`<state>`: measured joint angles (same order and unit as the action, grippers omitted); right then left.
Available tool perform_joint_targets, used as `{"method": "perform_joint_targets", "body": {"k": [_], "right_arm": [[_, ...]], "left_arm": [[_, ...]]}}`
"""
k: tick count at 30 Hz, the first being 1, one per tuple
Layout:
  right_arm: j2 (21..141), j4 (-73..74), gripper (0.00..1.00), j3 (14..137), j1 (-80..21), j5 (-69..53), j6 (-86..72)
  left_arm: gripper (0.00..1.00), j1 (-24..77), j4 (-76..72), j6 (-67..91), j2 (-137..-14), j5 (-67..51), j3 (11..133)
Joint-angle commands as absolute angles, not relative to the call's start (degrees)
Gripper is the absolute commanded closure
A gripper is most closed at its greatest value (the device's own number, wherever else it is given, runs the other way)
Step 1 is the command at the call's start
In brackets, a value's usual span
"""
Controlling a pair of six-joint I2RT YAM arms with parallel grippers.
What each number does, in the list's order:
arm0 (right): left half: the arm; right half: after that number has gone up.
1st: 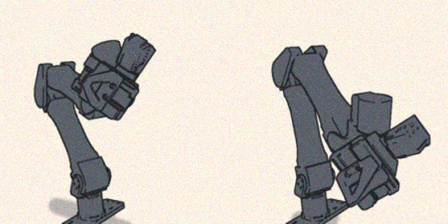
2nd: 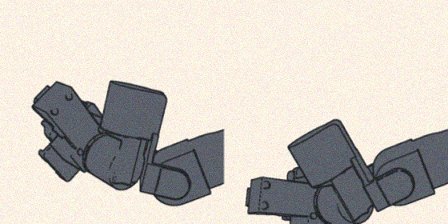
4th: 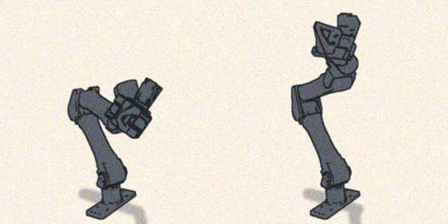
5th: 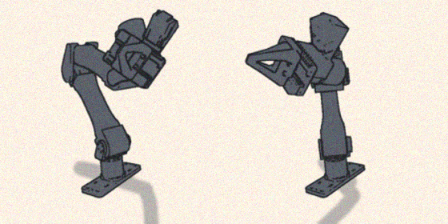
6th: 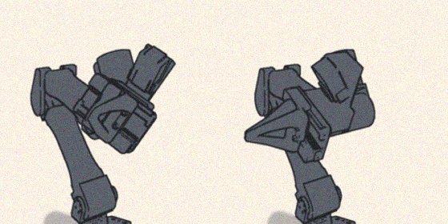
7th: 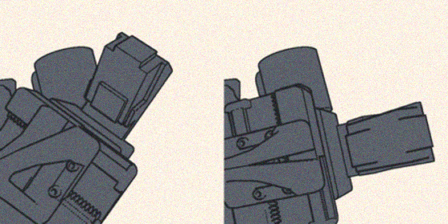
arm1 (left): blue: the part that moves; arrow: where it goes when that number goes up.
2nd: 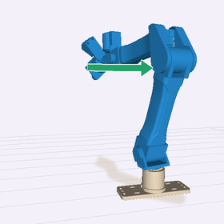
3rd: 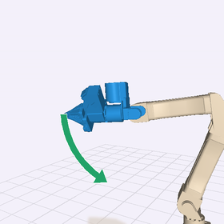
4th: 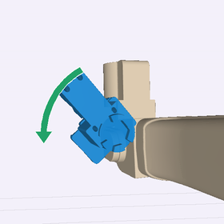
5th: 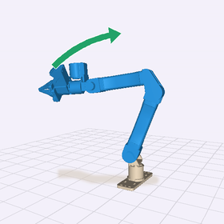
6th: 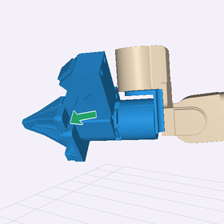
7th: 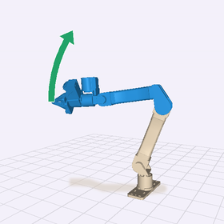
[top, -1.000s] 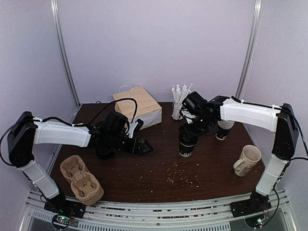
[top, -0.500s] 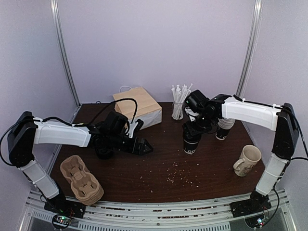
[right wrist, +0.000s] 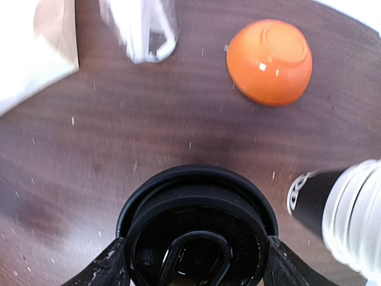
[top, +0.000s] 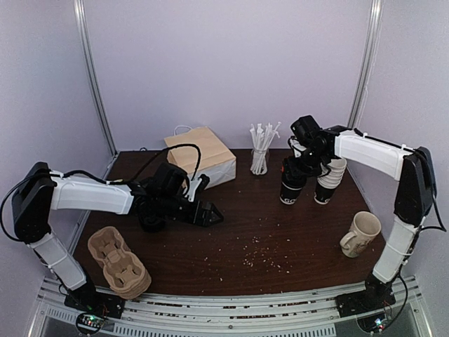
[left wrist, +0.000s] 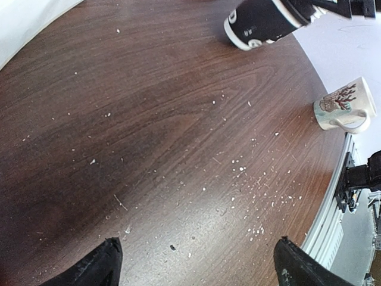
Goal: Pack the takeout coffee
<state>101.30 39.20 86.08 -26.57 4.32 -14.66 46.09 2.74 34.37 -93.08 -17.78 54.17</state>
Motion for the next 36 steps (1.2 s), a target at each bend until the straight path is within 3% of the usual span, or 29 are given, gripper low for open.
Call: {"method": "perform_joint_targets", "body": {"k": [1,12,18,21,30,36], "right_arm": [[105.36,38.66,0.35,90.77,-24.23,3.09,-13.18],[111.31,40.15,0.34,95.53,-22.00,2.71,-12.31],[110.85,40.35,0.08,95.70,-22.09,1.61,-12.69],[108.77,39.72,0.00,95.52,-22.06,0.62,-12.95],[98.79,39.88,0.00,95.15,-24.99,-1.94,-15.34],[87.87,28.84,0.00,81.72,-37.49,-1.19,-15.92]], "left_arm": [[0.09,45.75,1.75,33.40,-93.82,-18.11,56.17],[0.08,45.35,1.80,33.37,-94.57,-18.79,56.75],[0.08,45.27,2.23,32.71,-94.31,-18.85,56.95],[0.07,45.30,2.30,32.32,-93.73,-19.02,56.85],[0.07,44.90,4.36,33.13,-89.53,-12.87,55.93],[0.08,42.10,8.69,36.04,-84.49,-5.20,55.91]]}}
